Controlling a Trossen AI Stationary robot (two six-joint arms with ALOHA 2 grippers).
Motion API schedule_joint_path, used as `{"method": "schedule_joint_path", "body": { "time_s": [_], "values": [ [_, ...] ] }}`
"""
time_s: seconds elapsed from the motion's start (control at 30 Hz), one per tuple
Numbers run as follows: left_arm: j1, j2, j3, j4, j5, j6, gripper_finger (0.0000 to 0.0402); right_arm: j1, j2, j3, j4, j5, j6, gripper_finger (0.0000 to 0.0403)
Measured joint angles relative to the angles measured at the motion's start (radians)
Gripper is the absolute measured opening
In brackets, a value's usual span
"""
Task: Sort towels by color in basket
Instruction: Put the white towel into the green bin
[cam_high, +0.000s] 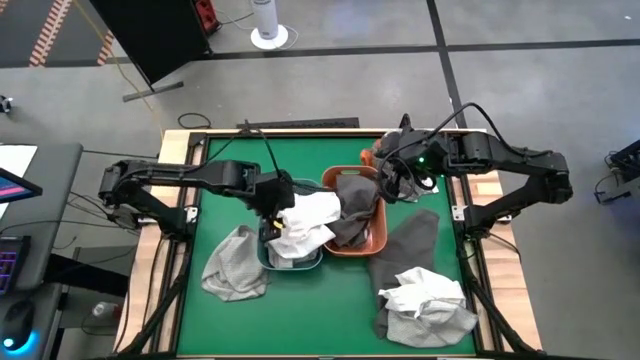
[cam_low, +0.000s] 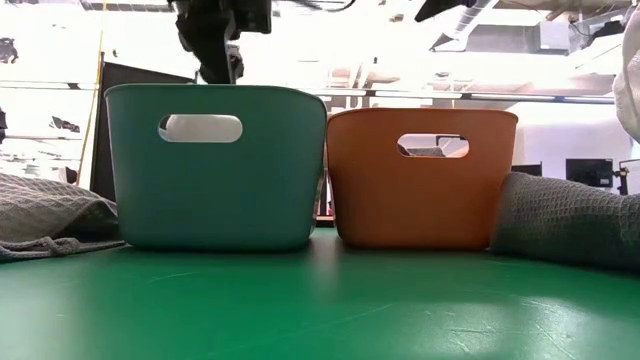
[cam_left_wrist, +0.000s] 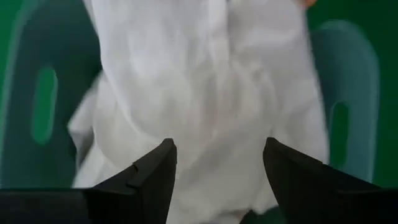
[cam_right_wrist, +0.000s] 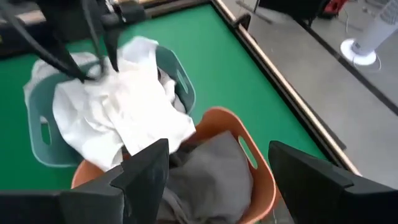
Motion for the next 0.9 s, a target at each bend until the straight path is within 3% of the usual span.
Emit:
{"method": "schedule_joint_path", "body": {
  "time_s": [0.23, 0.33, 0.43, 0.63, 0.9],
  "values": [
    [-0.026, 0.011, 0.012, 0.210, -0.041, 0.076, 0.0230, 0.011, 0.000, 0.000, -0.015, 0.000, 0.060, 0.0306],
    [-0.028, 0.061, 0.012, 0.247, -0.135, 0.123, 0.0230, 0.026, 0.000, 0.000, 0.001, 0.008, 0.076, 0.0306],
    [-0.011, 0.142, 0.010, 0.273, -0.143, 0.134, 0.0230, 0.047, 0.011, 0.000, 0.024, 0.027, 0.089, 0.0306],
    [-0.005, 0.326, 0.010, 0.231, -0.136, 0.110, 0.0224, 0.089, 0.060, 0.000, 0.052, 0.029, 0.098, 0.0306],
    [-0.005, 0.434, 0.012, 0.089, -0.079, 0.024, 0.0210, 0.127, 0.101, 0.000, 0.047, 0.029, 0.098, 0.0306]
  ]
}}
